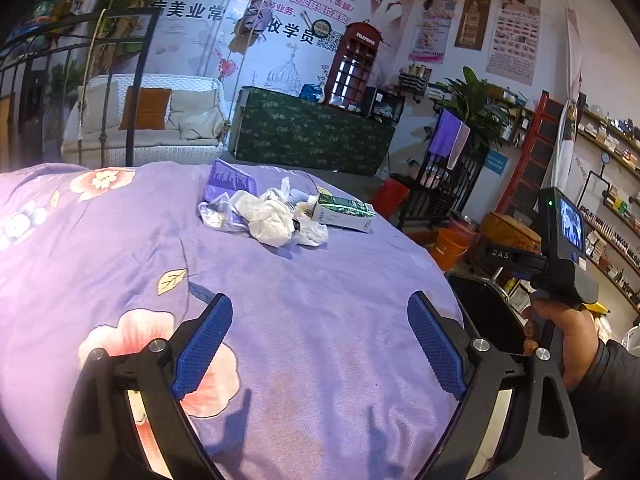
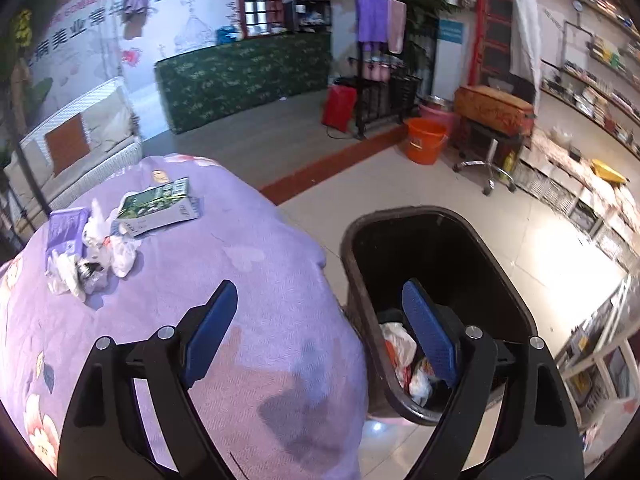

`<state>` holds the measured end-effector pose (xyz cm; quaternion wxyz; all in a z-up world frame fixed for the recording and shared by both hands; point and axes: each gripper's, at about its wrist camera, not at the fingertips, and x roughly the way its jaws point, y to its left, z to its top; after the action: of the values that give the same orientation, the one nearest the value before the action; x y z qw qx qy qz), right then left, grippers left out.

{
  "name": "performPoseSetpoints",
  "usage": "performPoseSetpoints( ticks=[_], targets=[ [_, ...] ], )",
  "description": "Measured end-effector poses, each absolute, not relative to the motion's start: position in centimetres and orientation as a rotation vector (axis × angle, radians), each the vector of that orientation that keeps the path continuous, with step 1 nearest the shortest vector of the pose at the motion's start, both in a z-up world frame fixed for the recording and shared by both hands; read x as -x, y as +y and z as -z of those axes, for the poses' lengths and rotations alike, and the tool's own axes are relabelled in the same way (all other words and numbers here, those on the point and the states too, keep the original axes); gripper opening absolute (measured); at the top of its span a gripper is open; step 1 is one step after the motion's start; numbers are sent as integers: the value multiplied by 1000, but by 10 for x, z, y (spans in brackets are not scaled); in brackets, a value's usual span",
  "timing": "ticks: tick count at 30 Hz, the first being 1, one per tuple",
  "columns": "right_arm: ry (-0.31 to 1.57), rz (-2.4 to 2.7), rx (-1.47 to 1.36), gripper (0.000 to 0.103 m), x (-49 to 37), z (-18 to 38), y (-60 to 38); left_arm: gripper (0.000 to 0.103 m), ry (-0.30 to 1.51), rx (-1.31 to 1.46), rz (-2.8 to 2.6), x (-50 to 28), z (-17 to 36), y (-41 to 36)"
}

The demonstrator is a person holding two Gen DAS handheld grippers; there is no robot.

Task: Collect trash
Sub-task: 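Grasp the green juice carton with the right tool while the left tool grasps white tissue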

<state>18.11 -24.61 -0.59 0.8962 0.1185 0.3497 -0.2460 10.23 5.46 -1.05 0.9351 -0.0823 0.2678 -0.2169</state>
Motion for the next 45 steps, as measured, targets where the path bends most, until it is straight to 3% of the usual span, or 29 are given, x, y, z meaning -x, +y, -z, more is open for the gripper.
performPoseSetpoints(
  ticks=[7, 19, 28, 36, 37, 40, 42, 43, 45],
  targets=[
    [696, 323, -143, 92, -199, 12, -217, 87, 619, 179, 449, -124, 20, 33],
    [741, -3, -12, 92, -288, 27, -195, 86, 780, 227, 363, -201, 45, 23],
    [902, -203, 431, 92, -421, 56, -175, 86, 853, 280, 296, -258, 44, 28],
    [973, -375, 762, 92, -472, 80, -152, 86, 918, 328, 268, -320, 50, 24],
    [982, -386, 793, 89, -474, 85, -150, 86, 921, 322, 262, -326, 50, 22],
    [1037, -474, 779, 66, -476, 90, -147, 86, 943, 333, 231, -347, 57, 23],
    [1025, -500, 775, 58, -470, 88, -147, 79, 970, 358, 214, -358, 66, 26],
    [1016, -512, 773, 52, -466, 86, -148, 69, 984, 370, 210, -361, 69, 28],
    [1008, -510, 745, 51, -457, 82, -153, 63, 996, 414, 224, -362, 75, 33]
  ],
)
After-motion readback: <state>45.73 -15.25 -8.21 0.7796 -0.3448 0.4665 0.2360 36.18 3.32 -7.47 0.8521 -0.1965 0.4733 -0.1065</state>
